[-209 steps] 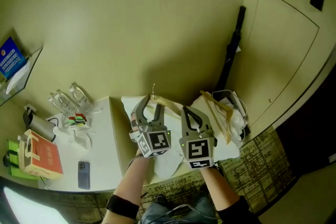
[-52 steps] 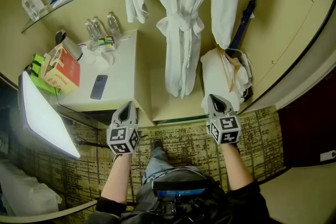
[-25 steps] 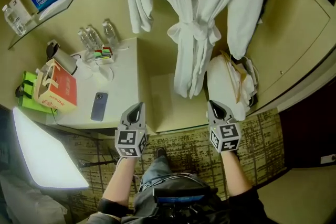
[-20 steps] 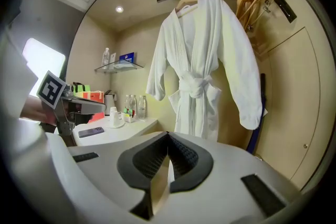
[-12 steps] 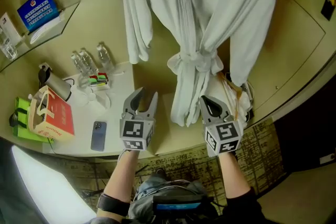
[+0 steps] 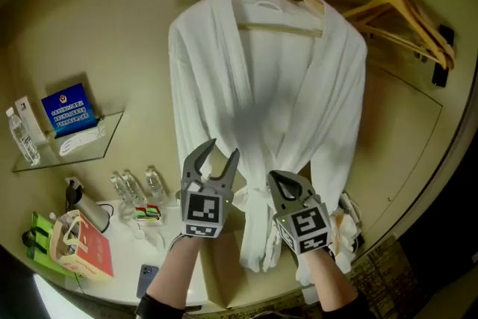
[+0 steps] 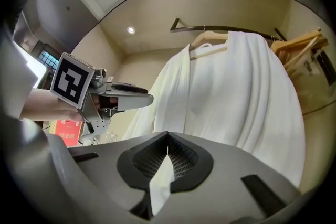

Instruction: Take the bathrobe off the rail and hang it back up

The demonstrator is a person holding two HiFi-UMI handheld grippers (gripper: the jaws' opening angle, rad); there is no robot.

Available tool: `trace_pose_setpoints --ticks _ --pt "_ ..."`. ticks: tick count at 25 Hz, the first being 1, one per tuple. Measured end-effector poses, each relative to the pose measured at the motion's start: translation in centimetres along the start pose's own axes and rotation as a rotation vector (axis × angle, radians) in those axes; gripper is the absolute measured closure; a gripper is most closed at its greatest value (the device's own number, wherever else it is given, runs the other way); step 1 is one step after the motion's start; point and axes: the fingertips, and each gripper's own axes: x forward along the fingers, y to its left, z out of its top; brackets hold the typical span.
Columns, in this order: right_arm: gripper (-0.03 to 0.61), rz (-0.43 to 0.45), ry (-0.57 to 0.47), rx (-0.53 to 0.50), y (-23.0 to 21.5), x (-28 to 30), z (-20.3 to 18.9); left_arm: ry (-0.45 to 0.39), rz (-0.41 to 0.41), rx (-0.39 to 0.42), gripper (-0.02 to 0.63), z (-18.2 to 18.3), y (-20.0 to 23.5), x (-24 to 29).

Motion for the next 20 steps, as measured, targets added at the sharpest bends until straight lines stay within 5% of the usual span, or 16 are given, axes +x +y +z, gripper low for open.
trace_pose_setpoints --ticks 8,20 --pt "0.555 0.011 -0.13 -0.102 -4.2 5.1 11.6 -0.087 0.044 0.203 0.408 9.9 6.0 8.8" --pt "0.555 0.009 -0.241 -0.138 -7.1 9.3 21.4 -0.147 0.134 0.417 0.408 22.3 12.7 16.0"
